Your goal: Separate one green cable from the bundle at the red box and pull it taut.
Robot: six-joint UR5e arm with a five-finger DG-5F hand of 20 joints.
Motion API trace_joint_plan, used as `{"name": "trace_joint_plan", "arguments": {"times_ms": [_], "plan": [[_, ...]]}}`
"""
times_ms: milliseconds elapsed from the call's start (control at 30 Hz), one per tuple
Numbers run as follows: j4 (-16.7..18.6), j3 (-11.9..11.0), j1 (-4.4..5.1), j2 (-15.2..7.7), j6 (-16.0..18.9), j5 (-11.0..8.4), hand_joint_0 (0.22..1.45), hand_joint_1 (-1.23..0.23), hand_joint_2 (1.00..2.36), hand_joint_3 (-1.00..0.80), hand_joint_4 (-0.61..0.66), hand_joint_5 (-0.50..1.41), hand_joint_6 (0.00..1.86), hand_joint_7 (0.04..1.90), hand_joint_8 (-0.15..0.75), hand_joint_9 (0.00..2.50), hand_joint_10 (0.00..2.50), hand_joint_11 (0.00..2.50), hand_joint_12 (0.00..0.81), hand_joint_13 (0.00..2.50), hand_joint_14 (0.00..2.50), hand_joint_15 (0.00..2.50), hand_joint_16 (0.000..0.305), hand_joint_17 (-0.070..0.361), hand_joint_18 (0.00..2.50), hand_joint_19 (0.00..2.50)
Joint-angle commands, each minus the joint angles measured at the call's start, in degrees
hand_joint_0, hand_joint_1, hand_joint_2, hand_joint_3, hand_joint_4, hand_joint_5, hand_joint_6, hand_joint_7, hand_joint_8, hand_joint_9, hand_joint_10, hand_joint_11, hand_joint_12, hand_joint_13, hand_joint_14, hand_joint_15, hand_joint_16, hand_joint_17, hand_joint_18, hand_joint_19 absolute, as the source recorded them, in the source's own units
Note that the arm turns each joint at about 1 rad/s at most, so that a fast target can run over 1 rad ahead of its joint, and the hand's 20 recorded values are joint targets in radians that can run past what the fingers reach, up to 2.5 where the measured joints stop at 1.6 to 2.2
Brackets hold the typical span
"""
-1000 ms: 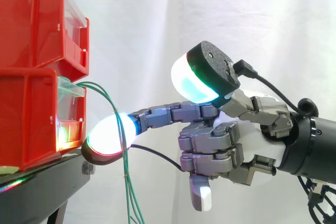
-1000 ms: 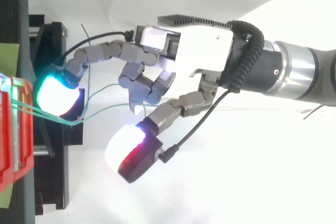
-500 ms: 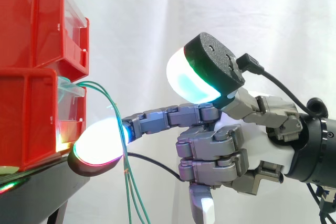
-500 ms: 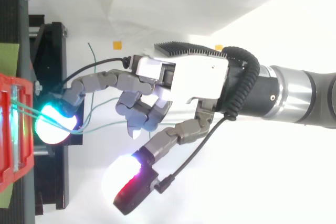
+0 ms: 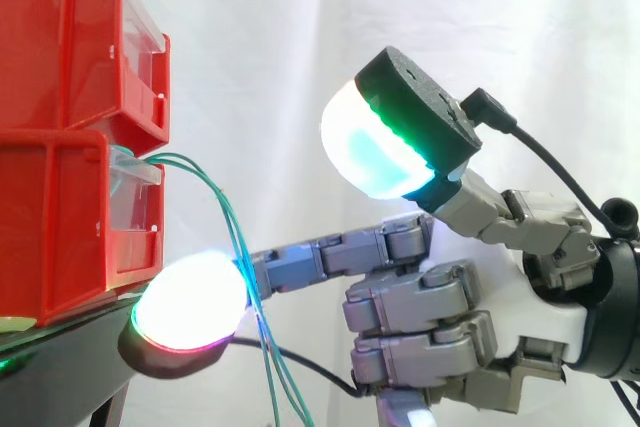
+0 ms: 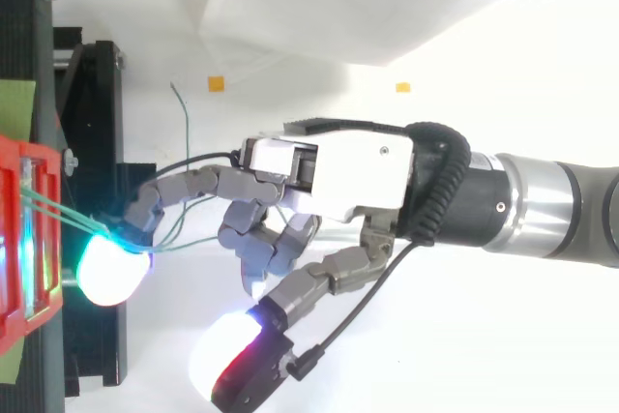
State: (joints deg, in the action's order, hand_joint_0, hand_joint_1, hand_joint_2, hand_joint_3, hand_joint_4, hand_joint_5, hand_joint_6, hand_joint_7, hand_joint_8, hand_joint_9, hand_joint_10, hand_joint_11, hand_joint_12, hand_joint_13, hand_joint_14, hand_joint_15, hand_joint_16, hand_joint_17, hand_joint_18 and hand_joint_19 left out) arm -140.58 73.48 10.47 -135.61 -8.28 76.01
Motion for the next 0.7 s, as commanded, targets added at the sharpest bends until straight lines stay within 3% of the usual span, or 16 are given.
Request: {"name": "trace_joint_plan", "arguments": {"times_ms": [0,133,367,567,667], "plan": [[-1.1,0.0,0.08,0.0,2.1,0.11,0.44,-0.71,1.0,-0.5,0.35,-0.13,0.5,0.79,0.407,1.38,2.5,1.74,0.542,1.41,2.5,1.57,0.076,0.17,1.84,0.2],[-1.5,0.0,0.08,0.0,2.7,1.43,0.45,-0.73,1.0,-0.5,0.37,-0.11,0.5,0.84,0.403,1.41,2.5,1.73,0.527,1.42,2.5,1.57,0.073,0.164,1.83,0.22],[-0.7,0.0,-0.1,0.0,1.9,1.34,0.44,-0.74,1.0,-0.5,0.35,-0.15,0.5,0.73,0.405,1.42,2.5,1.75,0.548,1.44,2.5,1.57,0.076,0.171,1.87,0.2],[2.4,0.0,-0.71,0.0,-4.8,0.72,0.44,-0.73,1.0,-0.5,0.32,-0.16,0.5,0.72,0.406,1.42,2.5,1.76,0.553,1.45,2.5,1.57,0.077,0.172,1.87,0.19],[3.4,0.0,-1.06,0.0,-6.4,0.63,0.43,-0.73,1.0,-0.5,0.31,-0.17,0.5,0.72,0.414,1.42,2.5,1.76,0.551,1.45,2.5,1.57,0.077,0.173,1.87,0.19]]}}
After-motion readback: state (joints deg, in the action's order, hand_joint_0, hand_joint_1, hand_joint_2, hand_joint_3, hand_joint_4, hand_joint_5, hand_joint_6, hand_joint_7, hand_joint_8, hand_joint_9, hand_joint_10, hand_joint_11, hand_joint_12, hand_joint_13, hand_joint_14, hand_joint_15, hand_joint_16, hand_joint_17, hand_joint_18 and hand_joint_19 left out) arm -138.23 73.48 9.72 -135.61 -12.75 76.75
